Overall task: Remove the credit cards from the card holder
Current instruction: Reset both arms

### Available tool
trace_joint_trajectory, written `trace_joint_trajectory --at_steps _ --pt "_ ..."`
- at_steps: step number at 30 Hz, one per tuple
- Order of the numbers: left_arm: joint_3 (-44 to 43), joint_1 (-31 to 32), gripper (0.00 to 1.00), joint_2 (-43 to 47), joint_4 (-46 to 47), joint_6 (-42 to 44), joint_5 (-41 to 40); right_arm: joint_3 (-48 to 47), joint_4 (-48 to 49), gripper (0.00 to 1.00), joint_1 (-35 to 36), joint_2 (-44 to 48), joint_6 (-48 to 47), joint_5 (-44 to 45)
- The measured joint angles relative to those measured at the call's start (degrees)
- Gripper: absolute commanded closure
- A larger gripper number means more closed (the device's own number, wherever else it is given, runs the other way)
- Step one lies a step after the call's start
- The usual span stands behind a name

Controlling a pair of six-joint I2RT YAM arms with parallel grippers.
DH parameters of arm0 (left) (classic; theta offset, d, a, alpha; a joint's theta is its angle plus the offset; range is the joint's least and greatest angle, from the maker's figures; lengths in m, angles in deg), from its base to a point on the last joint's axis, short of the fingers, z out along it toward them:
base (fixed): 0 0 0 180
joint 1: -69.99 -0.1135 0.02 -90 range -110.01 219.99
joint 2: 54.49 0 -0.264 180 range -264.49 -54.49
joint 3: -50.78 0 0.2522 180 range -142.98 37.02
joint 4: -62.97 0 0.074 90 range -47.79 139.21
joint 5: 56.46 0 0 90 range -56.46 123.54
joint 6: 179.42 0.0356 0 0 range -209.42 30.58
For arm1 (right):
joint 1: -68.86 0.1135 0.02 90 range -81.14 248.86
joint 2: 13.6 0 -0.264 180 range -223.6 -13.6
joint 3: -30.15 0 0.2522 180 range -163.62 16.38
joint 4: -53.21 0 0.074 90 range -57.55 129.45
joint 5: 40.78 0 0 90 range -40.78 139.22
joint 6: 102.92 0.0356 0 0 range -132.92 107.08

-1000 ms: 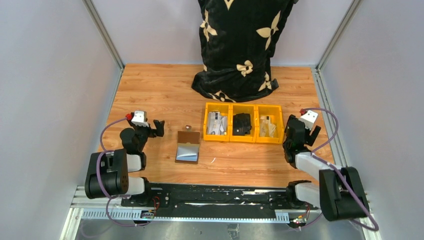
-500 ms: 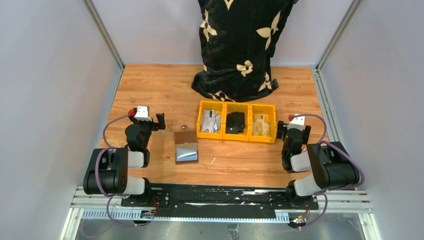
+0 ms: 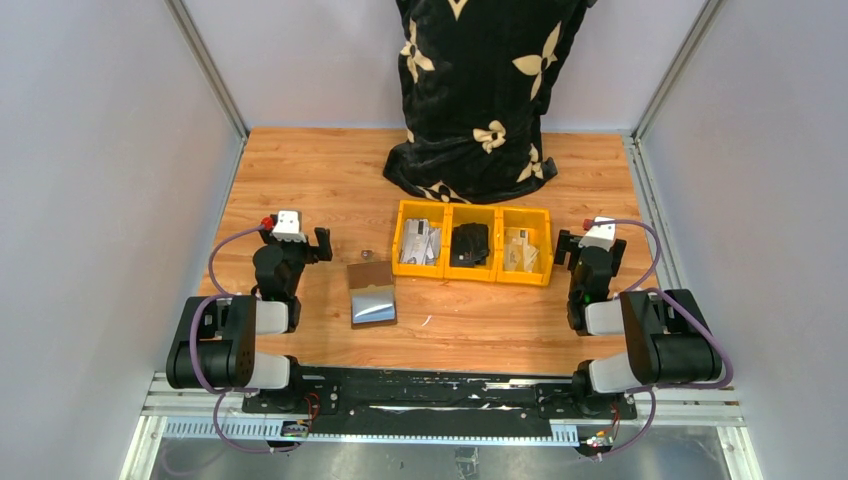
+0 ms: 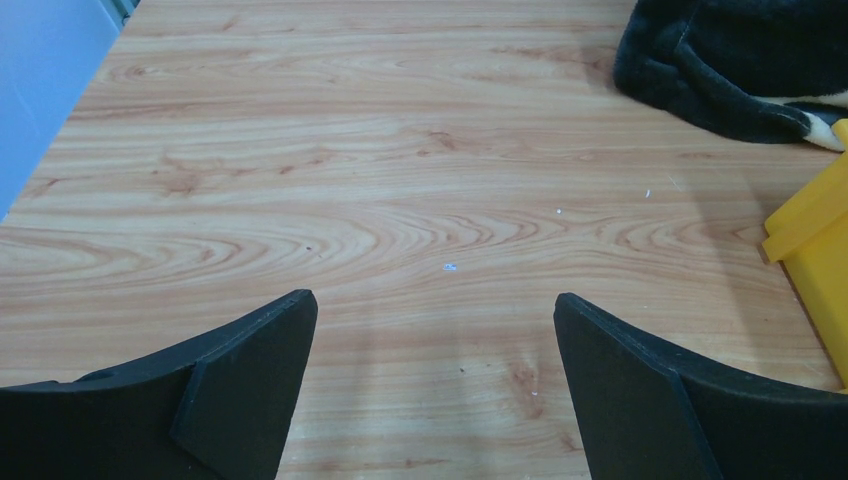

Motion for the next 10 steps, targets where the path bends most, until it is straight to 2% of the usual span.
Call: trace_joint_trajectory --at_steps 10 --pt "-0.17 1.07 0.00 0.00 -1.29 1.31 -0.63 0.00 0.00 0.06 0.00 0.00 -0.02 -0.07"
